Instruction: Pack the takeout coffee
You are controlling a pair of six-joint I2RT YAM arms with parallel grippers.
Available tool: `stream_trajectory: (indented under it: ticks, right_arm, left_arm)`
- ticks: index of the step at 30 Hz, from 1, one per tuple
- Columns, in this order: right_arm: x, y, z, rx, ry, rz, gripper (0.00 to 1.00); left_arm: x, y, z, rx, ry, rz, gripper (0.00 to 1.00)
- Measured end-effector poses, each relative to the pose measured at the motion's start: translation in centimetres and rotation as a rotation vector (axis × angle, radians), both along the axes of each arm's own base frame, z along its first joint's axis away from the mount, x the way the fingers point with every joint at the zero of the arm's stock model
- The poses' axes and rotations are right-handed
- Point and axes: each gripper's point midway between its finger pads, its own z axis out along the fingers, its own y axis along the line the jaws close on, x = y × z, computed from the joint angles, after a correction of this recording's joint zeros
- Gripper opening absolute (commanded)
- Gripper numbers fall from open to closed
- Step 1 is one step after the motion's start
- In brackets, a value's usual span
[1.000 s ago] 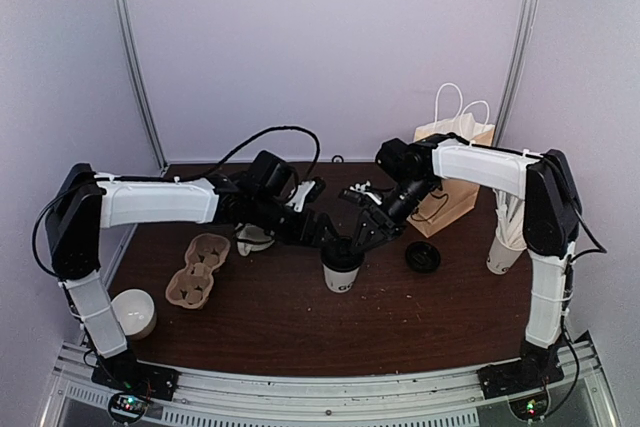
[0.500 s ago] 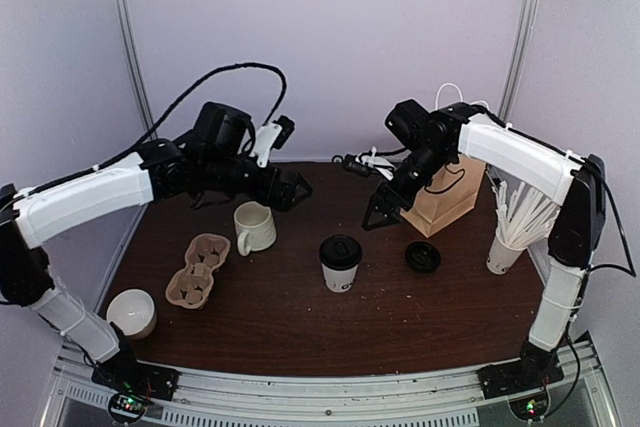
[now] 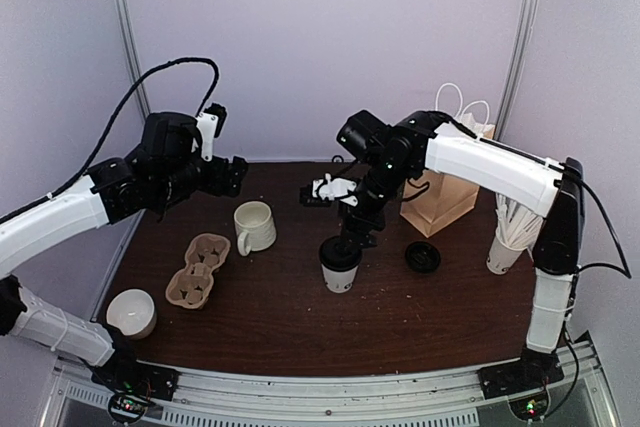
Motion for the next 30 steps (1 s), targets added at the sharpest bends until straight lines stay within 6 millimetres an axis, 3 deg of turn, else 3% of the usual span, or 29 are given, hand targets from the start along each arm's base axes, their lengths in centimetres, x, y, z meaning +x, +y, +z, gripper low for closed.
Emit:
stream_trajectory:
  ticks: [9,19,30]
  right_arm:
    - [0.4,0.5,-4.0,-0.11,0.015,0.027,0.94]
    - [0.8,0.9,-5.4,-0.147,0.041,0.024,0.86]
    - [0.4,0.4,-6.1,-0.174,0.068,0.015,0.74]
  left_arm:
    - [0.6,0.8,-1.0,0.103,0.033,0.046,0.97]
    - [0.3,-0.3,-2.9,0.16,0.108,-0.028,0.97]
    - [0.2,-0.7,-3.5,0.167,0.13,-0.05,0.97]
